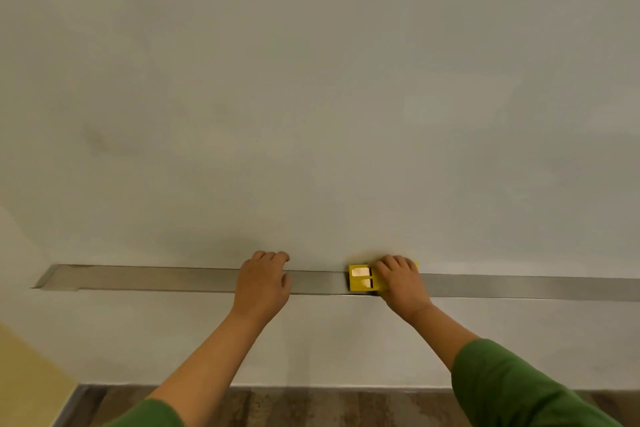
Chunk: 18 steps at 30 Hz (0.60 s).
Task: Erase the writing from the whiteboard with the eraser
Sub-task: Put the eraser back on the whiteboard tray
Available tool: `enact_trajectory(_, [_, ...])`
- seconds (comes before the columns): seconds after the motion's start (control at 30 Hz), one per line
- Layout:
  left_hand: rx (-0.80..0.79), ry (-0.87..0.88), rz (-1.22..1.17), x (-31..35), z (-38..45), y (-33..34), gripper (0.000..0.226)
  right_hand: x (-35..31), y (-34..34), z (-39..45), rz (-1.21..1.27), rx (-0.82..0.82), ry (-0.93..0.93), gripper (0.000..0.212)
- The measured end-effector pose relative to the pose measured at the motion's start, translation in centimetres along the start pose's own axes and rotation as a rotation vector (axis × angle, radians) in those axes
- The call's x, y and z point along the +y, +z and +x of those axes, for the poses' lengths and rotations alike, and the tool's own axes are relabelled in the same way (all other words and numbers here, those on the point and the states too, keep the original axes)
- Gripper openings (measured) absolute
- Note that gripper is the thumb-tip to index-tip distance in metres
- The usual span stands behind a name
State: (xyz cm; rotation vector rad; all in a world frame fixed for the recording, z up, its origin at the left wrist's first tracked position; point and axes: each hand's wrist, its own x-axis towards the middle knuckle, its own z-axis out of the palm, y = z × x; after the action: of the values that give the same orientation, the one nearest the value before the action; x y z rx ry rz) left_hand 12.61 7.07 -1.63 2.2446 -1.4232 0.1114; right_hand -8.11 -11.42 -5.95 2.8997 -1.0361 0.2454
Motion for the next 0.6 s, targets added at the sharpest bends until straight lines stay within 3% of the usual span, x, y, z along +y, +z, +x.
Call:
enact_trajectory(0.2, [-0.068, 0.054, 0.018, 3.1, 0.5, 1.5, 0.037, 1.1, 0.0, -0.5, 0.140, -0.169, 0.069, 0.058])
enact_trajectory(0.47, [-0.239, 0.010, 0.086, 6.1, 0.2, 3.3, 0.053, 1.3, 1.0, -1.6, 0.065, -0.140, 0.008, 0.054])
enact_trajectory(0.6, [-0.292, -0.058, 0.083, 7.2, -0.7, 4.3, 0.058, 1.5, 1.0, -1.9, 0.065, -0.118, -0.008, 0.040])
